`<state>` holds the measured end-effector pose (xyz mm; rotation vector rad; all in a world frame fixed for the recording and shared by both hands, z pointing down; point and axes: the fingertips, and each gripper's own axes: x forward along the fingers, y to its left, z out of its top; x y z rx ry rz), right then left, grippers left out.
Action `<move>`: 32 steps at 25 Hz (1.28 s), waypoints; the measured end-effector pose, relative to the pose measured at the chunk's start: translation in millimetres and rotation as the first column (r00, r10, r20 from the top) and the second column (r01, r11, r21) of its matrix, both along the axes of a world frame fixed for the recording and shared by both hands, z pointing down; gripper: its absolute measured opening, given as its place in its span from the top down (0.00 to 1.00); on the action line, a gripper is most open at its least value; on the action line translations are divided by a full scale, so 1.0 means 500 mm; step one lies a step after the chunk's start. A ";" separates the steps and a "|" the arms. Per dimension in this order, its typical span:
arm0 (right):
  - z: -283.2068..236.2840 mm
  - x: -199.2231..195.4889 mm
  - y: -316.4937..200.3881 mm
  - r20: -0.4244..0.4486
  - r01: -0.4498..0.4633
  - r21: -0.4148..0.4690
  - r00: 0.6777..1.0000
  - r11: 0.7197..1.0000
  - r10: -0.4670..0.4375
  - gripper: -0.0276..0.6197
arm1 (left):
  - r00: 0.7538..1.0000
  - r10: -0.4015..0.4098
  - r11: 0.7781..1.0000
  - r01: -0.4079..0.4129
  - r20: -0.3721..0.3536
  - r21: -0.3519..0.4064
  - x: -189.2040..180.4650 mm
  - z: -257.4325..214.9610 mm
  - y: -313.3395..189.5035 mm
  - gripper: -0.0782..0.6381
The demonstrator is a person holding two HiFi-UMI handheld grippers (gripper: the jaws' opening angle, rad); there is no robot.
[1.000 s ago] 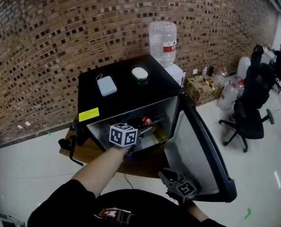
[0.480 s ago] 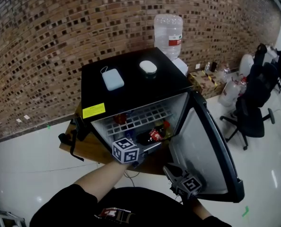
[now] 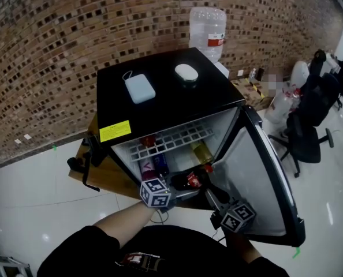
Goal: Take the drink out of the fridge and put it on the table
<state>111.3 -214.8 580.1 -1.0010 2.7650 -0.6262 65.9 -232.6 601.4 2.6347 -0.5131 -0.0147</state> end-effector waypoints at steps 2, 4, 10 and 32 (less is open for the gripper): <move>0.009 -0.002 -0.026 0.055 -0.030 -0.055 0.998 0.998 0.033 0.71 | 0.999 0.031 0.999 -0.031 0.006 -0.015 0.001 0.026 0.019 0.45; 0.029 -0.012 -0.049 0.105 -0.040 -0.131 0.993 0.991 0.054 0.54 | 0.999 0.052 0.998 -0.052 0.001 -0.039 -0.002 0.048 0.035 0.45; 0.049 -0.053 -0.065 0.292 0.051 -0.225 0.956 0.973 0.018 0.68 | 0.992 0.122 0.991 -0.120 0.033 -0.065 -0.006 0.096 0.076 0.45; 0.198 -0.213 0.011 -0.494 0.277 0.072 0.845 0.958 -0.207 0.63 | 0.801 0.024 0.999 -0.046 0.598 0.022 -0.037 0.369 0.054 0.44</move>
